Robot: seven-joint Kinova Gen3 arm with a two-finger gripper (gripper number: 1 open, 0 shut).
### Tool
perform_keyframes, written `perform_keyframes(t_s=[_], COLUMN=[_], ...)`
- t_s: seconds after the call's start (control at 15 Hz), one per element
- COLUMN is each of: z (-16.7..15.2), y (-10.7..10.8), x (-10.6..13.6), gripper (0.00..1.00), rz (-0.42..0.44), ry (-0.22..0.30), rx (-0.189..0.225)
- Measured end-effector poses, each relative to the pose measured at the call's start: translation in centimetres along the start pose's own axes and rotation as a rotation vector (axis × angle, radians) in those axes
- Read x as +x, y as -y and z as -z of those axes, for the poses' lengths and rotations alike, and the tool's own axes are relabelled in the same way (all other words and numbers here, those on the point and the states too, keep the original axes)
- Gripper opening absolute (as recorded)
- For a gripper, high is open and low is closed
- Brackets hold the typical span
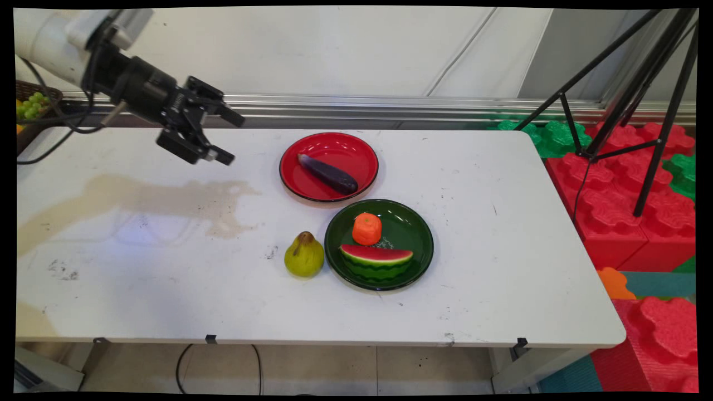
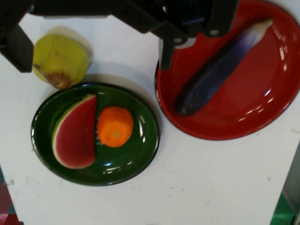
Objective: Pick up the mandarin from the green plate
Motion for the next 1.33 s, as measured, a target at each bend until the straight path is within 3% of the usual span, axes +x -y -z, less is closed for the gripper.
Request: perform_keyframes(t_s=[0.4, 0.87, 1.33], z=[-5.0, -12.8, -19.0], y=[-0.5, -0.6, -0.1], x=[2.2, 4.0, 5.2], gripper=[1.0, 1.0, 1.0], rz=[-0.02, -0.024, -0.006], ry=[0.017, 0.087, 0.139], rx=[-0.038, -0.075, -0.087])
